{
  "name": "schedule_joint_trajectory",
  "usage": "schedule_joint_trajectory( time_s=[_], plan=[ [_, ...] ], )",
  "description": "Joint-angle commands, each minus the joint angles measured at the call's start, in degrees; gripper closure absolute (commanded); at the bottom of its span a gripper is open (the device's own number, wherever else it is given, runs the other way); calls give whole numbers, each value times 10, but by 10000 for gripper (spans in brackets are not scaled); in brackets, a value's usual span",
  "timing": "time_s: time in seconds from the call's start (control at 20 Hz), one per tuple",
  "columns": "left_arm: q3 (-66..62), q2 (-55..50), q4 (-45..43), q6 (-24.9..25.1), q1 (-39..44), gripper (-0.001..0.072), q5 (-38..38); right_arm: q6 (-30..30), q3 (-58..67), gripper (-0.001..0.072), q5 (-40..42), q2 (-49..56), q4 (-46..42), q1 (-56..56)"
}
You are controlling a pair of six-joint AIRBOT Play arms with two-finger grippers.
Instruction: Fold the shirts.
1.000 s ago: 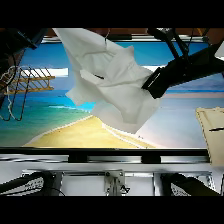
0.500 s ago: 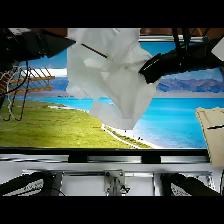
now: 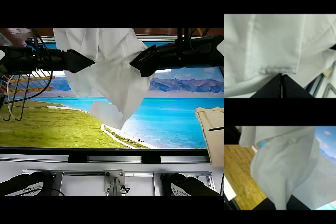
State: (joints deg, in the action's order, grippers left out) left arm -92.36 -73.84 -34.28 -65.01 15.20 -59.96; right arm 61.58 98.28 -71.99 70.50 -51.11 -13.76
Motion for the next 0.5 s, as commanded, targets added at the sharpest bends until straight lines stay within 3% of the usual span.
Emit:
schedule_joint_trajectory(
  time_s=[0.0,0.3,0.45],
  plan=[
    [-18,-1,-13,-42,2,657,149,-28,10,667,-47,-15,23,0],
    [-23,0,25,-52,-33,655,184,-36,10,664,-49,-55,52,0],
    [-23,0,49,-52,-30,655,176,-36,10,664,-13,-54,67,0]
  ],
)
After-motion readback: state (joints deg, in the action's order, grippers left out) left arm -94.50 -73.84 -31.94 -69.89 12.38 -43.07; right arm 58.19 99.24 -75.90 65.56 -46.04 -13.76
